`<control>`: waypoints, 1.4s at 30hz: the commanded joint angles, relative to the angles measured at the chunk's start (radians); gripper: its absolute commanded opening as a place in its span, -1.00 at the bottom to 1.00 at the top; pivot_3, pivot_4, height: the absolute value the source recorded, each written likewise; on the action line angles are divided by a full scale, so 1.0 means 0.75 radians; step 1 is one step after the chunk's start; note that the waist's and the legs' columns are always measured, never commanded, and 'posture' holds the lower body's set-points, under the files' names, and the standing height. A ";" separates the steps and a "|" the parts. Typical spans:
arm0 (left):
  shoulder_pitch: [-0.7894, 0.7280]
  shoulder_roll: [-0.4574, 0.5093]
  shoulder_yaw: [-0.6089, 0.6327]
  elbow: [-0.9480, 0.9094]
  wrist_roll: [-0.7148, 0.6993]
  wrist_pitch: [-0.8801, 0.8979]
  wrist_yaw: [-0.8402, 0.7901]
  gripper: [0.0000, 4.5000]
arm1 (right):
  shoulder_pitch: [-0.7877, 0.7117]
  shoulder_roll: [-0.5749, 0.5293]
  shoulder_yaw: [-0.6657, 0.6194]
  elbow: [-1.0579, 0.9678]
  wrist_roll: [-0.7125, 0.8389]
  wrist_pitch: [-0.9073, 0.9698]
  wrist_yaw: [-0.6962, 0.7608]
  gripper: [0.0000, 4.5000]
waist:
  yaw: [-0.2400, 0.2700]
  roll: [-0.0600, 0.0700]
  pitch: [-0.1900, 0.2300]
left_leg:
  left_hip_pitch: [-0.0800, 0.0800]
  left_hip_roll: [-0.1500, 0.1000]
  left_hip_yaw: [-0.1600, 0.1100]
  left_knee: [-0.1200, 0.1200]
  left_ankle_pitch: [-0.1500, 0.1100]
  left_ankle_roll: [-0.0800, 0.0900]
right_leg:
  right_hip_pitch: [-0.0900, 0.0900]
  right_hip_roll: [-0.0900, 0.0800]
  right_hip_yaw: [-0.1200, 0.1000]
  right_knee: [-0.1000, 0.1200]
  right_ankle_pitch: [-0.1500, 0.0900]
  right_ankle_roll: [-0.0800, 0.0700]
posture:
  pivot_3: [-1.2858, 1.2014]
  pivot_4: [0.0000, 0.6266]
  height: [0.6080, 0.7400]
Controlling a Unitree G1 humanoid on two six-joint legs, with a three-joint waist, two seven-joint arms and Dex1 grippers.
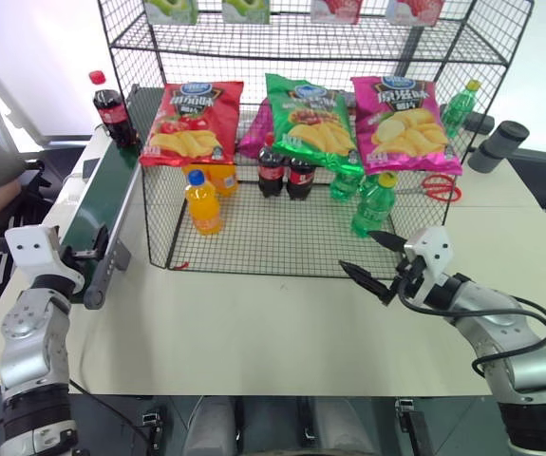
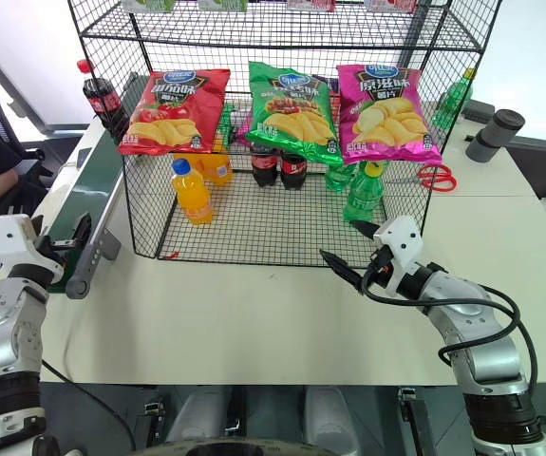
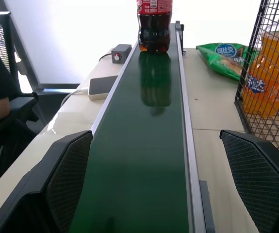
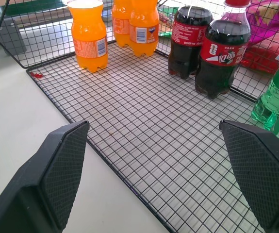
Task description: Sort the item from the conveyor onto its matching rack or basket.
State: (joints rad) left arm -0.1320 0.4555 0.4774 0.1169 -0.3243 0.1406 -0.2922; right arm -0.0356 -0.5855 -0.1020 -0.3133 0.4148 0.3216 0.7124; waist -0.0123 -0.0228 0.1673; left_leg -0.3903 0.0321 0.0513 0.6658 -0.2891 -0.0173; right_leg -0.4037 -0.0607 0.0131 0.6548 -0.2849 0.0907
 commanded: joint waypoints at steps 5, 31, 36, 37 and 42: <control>-0.015 0.011 0.000 -0.017 0.021 -0.030 0.013 1.00 | 0.003 0.015 0.014 -0.091 0.026 0.011 0.006 0.99 | 0.000 0.000 0.000 | 0.000 0.000 0.000 0.000 0.000 0.000 | 0.000 0.000 0.000 0.000 0.000 0.000 | 0.03 -0.52 1.00; -0.027 0.026 0.001 0.017 0.043 -0.074 0.034 1.00 | -0.029 0.086 0.193 -0.232 0.081 0.051 0.058 0.99 | 0.000 -0.001 0.000 | 0.000 0.000 0.000 0.000 0.000 0.000 | 0.000 -0.001 0.000 0.000 0.000 0.000 | 0.03 -0.52 1.00; -0.029 0.031 0.007 0.027 0.046 -0.089 0.045 1.00 | -0.012 0.083 0.198 -0.217 0.069 0.026 0.061 0.99 | 0.000 -0.001 0.000 | 0.000 0.000 -0.001 0.000 0.000 0.000 | 0.000 -0.001 -0.001 0.000 0.000 0.000 | 0.03 -0.52 1.00; -0.030 0.031 0.006 0.028 0.048 -0.092 0.050 1.00 | -0.012 0.084 0.199 -0.217 0.069 0.024 0.060 0.99 | 0.000 -0.001 0.000 | 0.000 0.000 -0.001 0.000 0.000 0.000 | 0.000 -0.001 -0.001 0.000 0.000 0.000 | 0.03 -0.52 1.00; -0.035 0.035 0.006 0.040 0.052 -0.103 0.072 1.00 | -0.014 0.094 0.212 -0.221 0.061 0.024 0.058 0.99 | 0.000 -0.001 0.000 | 0.000 0.000 -0.001 0.000 0.000 0.000 | 0.000 -0.001 -0.001 0.000 0.000 0.000 | 0.03 -0.52 1.00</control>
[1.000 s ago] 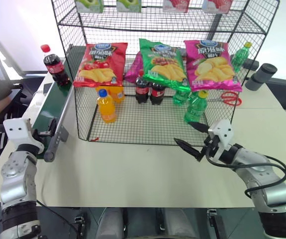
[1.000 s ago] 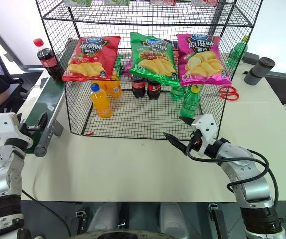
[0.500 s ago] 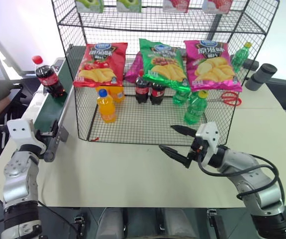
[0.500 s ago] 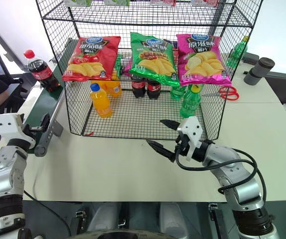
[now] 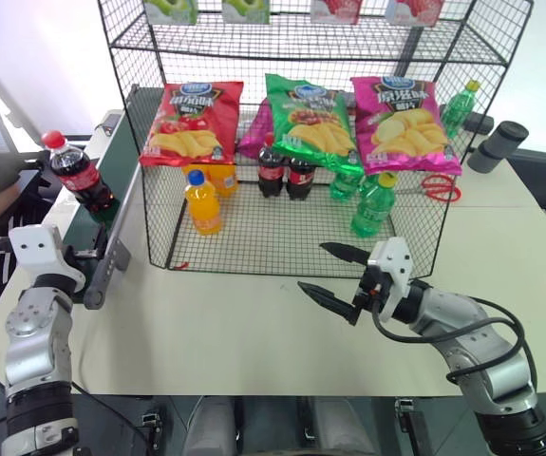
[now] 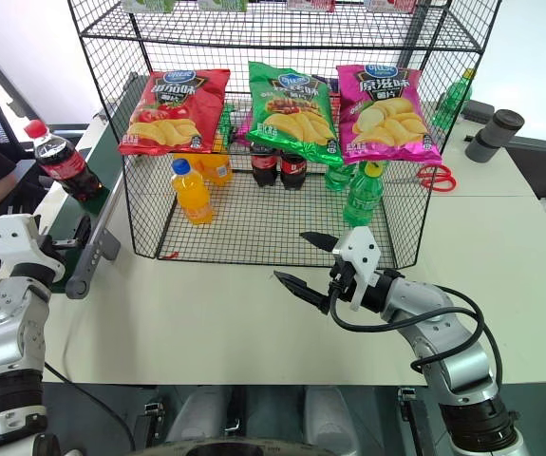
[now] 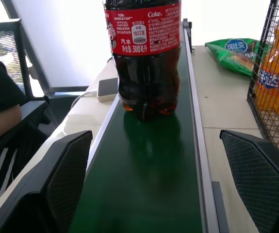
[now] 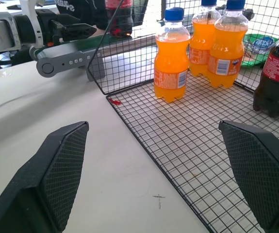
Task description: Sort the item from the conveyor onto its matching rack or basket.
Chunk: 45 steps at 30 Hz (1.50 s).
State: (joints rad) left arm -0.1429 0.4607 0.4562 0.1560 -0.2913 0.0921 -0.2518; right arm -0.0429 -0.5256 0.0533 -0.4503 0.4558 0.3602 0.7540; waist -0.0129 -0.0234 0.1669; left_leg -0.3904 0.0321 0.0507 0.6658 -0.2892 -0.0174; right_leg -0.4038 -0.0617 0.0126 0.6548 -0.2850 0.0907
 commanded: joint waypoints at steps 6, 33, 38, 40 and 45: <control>-0.031 0.033 0.057 0.015 0.006 -0.055 0.053 1.00 | -0.009 0.019 0.008 -0.030 -0.001 -0.030 0.004 0.99 | 0.000 0.000 0.000 | 0.000 0.000 0.000 0.000 0.000 0.000 | 0.000 0.000 0.000 0.000 0.000 0.000 | 0.03 -0.52 1.00; -0.020 0.265 0.124 -0.345 -0.322 0.113 -0.285 0.22 | -0.028 0.001 0.007 -0.041 0.013 0.006 0.016 1.00 | 0.000 -0.009 0.000 | -0.003 0.000 -0.002 0.000 0.000 -0.001 | -0.002 -0.002 -0.001 -0.002 0.000 -0.001 | 0.03 -0.52 1.00; 0.090 0.381 0.003 -0.683 -0.692 0.487 -0.551 0.22 | -0.080 0.002 -0.015 -0.023 0.050 0.040 0.025 1.00 | -0.006 -0.008 0.000 | -0.003 -0.001 -0.001 -0.001 -0.001 -0.001 | -0.001 -0.006 -0.001 -0.006 -0.001 -0.002 | 0.03 -0.52 1.00; 0.109 0.399 -0.068 -0.763 -0.728 0.562 -0.583 0.22 | -0.099 0.007 -0.024 -0.025 0.072 0.061 0.024 1.00 | -0.008 -0.005 0.002 | -0.003 -0.001 -0.001 -0.003 -0.001 -0.001 | -0.001 -0.006 -0.001 -0.007 -0.001 -0.003 | 0.03 -0.52 1.00; 0.041 0.356 -0.394 -0.824 -0.613 0.576 -0.688 0.22 | -0.166 0.054 -0.053 -0.105 0.271 0.231 -0.039 1.00 | -0.006 -0.003 0.002 | -0.002 0.000 -0.002 -0.004 0.000 -0.001 | -0.002 -0.005 -0.001 -0.005 -0.002 -0.005 | 0.03 -0.52 1.00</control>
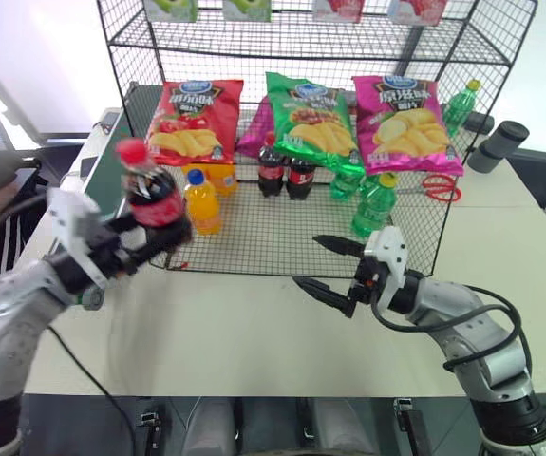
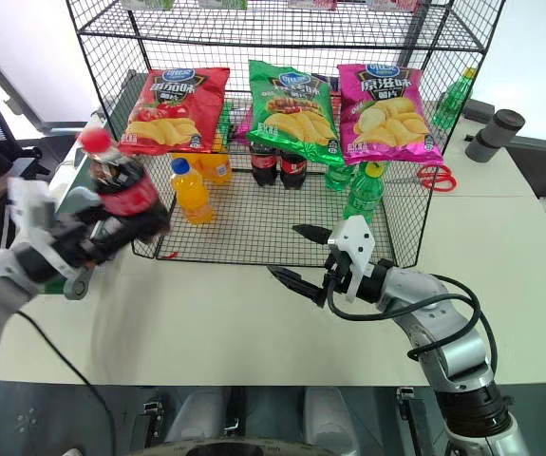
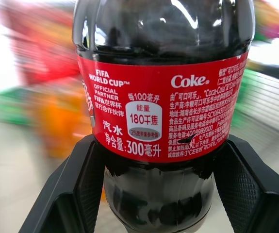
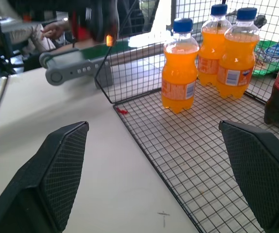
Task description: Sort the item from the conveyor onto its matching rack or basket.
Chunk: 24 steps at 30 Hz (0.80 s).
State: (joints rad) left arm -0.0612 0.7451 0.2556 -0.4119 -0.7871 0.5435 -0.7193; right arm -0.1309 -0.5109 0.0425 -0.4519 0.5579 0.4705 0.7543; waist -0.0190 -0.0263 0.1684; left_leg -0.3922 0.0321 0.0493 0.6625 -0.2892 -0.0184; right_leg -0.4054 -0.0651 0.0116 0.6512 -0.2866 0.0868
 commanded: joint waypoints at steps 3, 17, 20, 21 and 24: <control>-0.166 -0.103 -0.280 -0.014 0.117 -0.076 -0.124 0.22 | -0.077 0.081 -0.035 -0.153 0.224 0.159 -0.099 1.00 | 0.006 0.001 0.001 | 0.000 0.000 0.001 0.000 0.000 0.000 | 0.000 0.001 0.000 0.000 0.000 0.000 | 0.03 -0.52 1.00; -0.440 -0.288 -0.578 0.223 0.387 -0.278 -0.382 0.22 | -0.105 0.144 0.016 -0.229 0.265 0.218 -0.214 1.00 | 0.010 0.001 0.001 | -0.002 -0.001 0.001 0.004 0.000 0.001 | 0.000 0.011 0.001 0.000 0.002 0.005 | 0.03 -0.52 1.00; -0.464 -0.324 -0.595 0.238 0.414 -0.281 -0.384 0.22 | -0.098 0.137 0.047 -0.240 0.246 0.214 -0.210 1.00 | 0.007 0.001 0.001 | -0.002 0.000 0.002 0.004 0.000 0.002 | 0.000 0.012 0.001 0.000 0.002 0.005 | 0.03 -0.52 1.00; -0.469 -0.333 -0.597 0.239 0.418 -0.280 -0.386 0.22 | -0.097 0.136 0.055 -0.240 0.239 0.212 -0.209 1.00 | 0.008 0.001 0.001 | -0.002 0.000 0.001 0.004 0.000 0.002 | 0.000 0.013 0.001 0.000 0.002 0.005 | 0.03 -0.52 1.00; -0.472 -0.351 -0.608 0.240 0.445 -0.291 -0.392 0.22 | -0.096 0.139 0.056 -0.234 0.238 0.214 -0.208 0.89 | 0.008 0.001 0.001 | -0.002 0.000 0.001 0.004 0.000 0.002 | 0.000 0.013 0.001 0.000 0.002 0.005 | 0.03 -0.52 1.00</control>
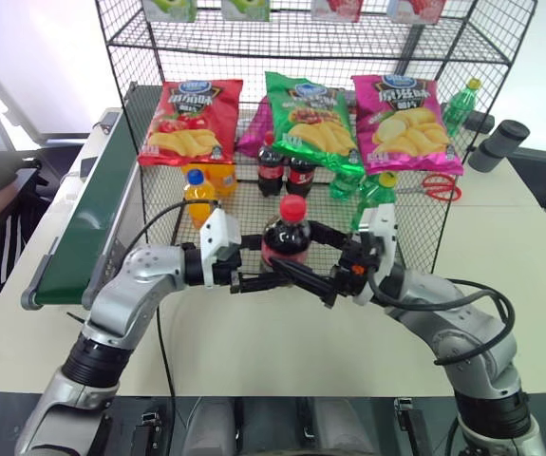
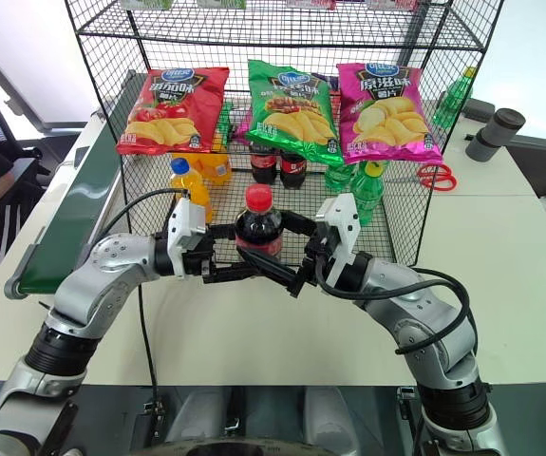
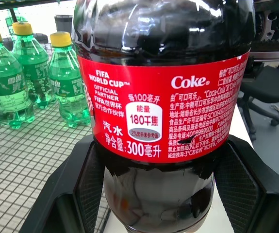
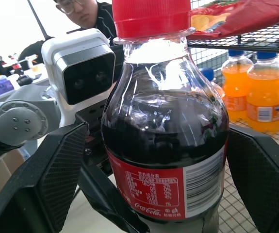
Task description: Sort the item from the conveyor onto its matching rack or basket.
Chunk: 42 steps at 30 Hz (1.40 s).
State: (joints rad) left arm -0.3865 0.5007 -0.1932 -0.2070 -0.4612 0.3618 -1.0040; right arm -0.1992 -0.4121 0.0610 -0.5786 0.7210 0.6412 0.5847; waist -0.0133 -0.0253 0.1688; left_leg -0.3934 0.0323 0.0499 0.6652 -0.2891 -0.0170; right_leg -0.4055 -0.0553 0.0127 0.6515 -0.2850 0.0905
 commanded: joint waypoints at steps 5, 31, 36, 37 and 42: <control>-0.032 -0.038 -0.008 -0.045 0.032 -0.049 -0.012 0.22 | -0.009 -0.003 0.035 -0.054 0.009 -0.010 0.030 0.35 | 0.001 0.000 0.000 | 0.000 0.000 0.000 0.000 0.000 0.000 | 0.000 0.000 0.000 0.000 0.000 0.000 | 0.03 -0.52 1.00; 0.410 -0.001 0.383 -0.015 0.107 -0.138 0.363 0.98 | -0.266 0.413 0.082 0.898 -0.778 -0.873 -0.396 0.35 | -0.008 0.001 0.000 | 0.000 0.000 0.002 0.000 0.000 0.000 | -0.003 -0.004 0.001 0.003 0.000 0.000 | 0.03 -0.52 1.00; 0.425 -0.004 0.363 -0.040 0.117 -0.146 0.387 0.98 | -0.361 0.503 0.057 1.149 -0.803 -0.998 -0.437 0.35 | -0.008 0.001 0.001 | 0.001 0.000 0.002 0.000 0.000 -0.001 | -0.003 -0.006 0.001 0.005 0.000 0.000 | 0.03 -0.52 1.00; 0.426 -0.005 0.358 -0.045 0.120 -0.147 0.390 0.98 | -0.373 0.516 0.055 1.195 -0.810 -1.020 -0.445 0.35 | -0.008 0.001 0.001 | 0.001 0.000 0.002 0.000 0.000 -0.001 | -0.003 -0.006 0.001 0.005 0.000 0.000 | 0.03 -0.52 1.00; 0.415 -0.013 0.333 -0.049 0.126 -0.147 0.395 0.98 | -0.410 0.551 0.047 1.343 -0.831 -1.114 -0.449 0.35 | -0.010 0.001 0.001 | 0.000 0.000 0.003 0.000 0.000 -0.001 | -0.003 -0.008 0.001 0.005 0.000 0.000 | 0.03 -0.52 1.00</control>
State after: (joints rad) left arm -0.0707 0.4952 0.0564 -0.2084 -0.3704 0.2700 -0.7119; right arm -0.4622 -0.0145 0.1124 0.4413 0.1013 -0.1273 0.2495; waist -0.0205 -0.0244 0.1694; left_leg -0.3930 0.0322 0.0518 0.6649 -0.2889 -0.0180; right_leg -0.4076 -0.0612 0.0134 0.6550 -0.2850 0.0904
